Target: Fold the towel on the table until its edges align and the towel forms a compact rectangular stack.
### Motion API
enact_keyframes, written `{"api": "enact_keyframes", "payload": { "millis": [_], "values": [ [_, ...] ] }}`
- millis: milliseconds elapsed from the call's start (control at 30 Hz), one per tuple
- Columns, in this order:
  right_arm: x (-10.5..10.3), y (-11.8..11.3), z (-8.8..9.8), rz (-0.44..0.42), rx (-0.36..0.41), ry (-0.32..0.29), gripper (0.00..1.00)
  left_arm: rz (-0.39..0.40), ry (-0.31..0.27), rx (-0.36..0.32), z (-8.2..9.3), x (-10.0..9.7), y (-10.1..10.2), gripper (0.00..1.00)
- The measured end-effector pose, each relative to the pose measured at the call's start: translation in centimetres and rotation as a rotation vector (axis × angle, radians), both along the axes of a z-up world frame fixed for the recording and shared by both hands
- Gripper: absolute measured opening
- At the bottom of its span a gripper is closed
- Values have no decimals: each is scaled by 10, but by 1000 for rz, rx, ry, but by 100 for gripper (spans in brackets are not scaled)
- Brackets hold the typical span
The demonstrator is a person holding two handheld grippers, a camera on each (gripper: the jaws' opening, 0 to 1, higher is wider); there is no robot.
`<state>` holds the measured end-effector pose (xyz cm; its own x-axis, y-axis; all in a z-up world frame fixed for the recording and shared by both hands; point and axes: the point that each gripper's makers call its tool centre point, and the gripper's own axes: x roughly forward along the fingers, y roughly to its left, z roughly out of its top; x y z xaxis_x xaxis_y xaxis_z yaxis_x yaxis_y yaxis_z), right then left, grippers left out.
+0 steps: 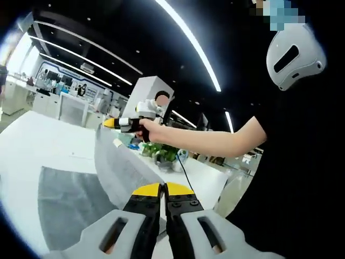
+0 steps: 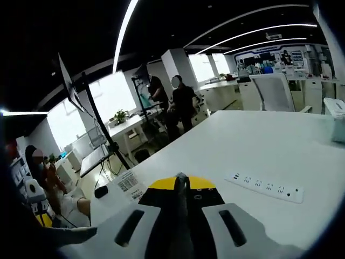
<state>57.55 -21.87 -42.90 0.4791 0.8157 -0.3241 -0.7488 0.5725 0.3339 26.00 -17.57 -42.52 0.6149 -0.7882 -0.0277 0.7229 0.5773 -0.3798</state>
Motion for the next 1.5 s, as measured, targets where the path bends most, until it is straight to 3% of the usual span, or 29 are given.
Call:
{"api": "enact_keyframes", "payload": {
  "millis": [233,733,1133,1500],
  "values": [
    [-1,23,1,28,1,-7,2,52,-9,3,2,2,23,1],
    [-7,65,-8,83,-42,6,2,146,40,19,-19,6,60,1],
    [-5,76,-36,92,-111,42,3,175,97,37,-41,6,69,1],
    [19,84,-73,92,-202,61,3,200,165,45,-70,11,84,1]
  ]
}}
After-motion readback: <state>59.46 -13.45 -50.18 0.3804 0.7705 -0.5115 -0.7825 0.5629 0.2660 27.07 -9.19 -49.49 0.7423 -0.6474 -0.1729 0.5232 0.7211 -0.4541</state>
